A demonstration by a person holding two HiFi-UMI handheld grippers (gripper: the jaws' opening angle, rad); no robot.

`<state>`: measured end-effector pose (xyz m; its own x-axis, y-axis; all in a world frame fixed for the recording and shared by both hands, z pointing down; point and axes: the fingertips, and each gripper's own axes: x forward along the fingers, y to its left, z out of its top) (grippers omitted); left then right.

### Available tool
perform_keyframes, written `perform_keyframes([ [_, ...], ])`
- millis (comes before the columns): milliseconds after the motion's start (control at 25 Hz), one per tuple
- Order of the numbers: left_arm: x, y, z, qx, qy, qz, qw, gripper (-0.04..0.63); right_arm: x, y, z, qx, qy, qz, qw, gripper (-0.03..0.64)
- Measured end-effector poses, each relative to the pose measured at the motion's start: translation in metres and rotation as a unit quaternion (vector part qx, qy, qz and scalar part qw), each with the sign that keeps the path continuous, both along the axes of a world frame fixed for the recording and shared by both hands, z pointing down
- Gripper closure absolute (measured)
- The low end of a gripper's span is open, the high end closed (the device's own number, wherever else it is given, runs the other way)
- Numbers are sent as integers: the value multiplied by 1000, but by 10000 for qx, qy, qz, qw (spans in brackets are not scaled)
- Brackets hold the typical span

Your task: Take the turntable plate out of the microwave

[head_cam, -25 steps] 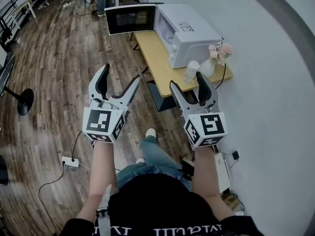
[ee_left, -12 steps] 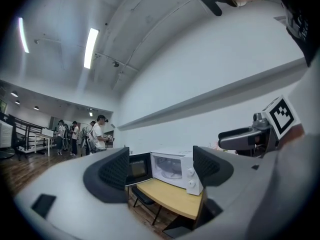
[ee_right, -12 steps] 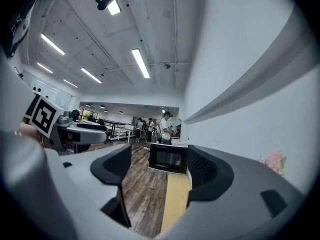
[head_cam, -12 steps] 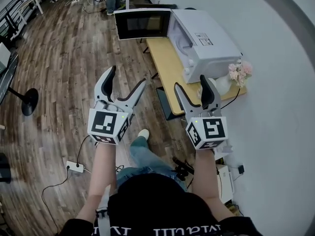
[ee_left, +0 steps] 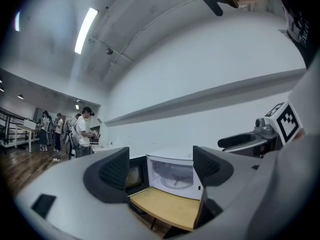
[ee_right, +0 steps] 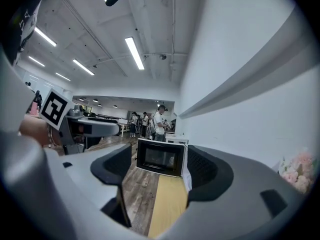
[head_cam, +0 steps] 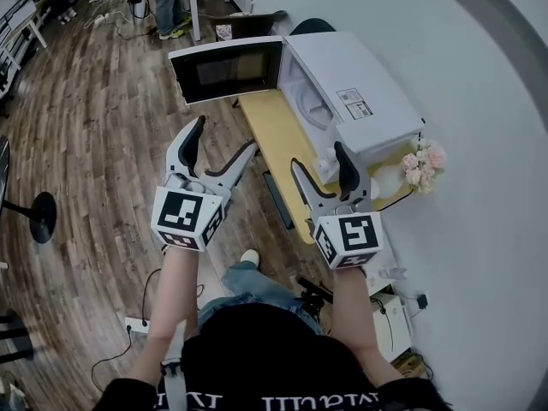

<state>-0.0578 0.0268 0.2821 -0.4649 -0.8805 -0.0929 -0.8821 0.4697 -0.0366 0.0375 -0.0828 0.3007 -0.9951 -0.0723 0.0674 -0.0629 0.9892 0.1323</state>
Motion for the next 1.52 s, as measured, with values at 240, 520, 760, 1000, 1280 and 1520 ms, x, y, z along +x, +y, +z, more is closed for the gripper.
perform_keyframes([
  [240, -45, -29, 0, -50, 35, 253, 9997, 208, -43, -18, 0, 54, 60, 154, 9998, 256],
  [520, -63, -67, 1, -144, 46, 669, 9976, 207, -47, -44, -3, 42, 77, 646, 9979, 256],
  [760, -79, -110, 14, -287, 86, 1179, 9926, 207, -47, -74, 6, -4, 131, 1338, 9909, 257],
  [1000, -102, -149, 30, -374, 112, 2005, 9789, 207, -56, -95, 4, 56, -69, 2167, 9762, 258],
  [1280, -154, -179, 60, -876, -48, 2877, 9537, 209, -99, -98, 1, -41, -279, 2896, 9567, 263],
  [1520, -179, -197, 81, -1044, 53, 3620, 9263, 209, -139, -97, 18, -82, -206, 3414, 9397, 390],
])
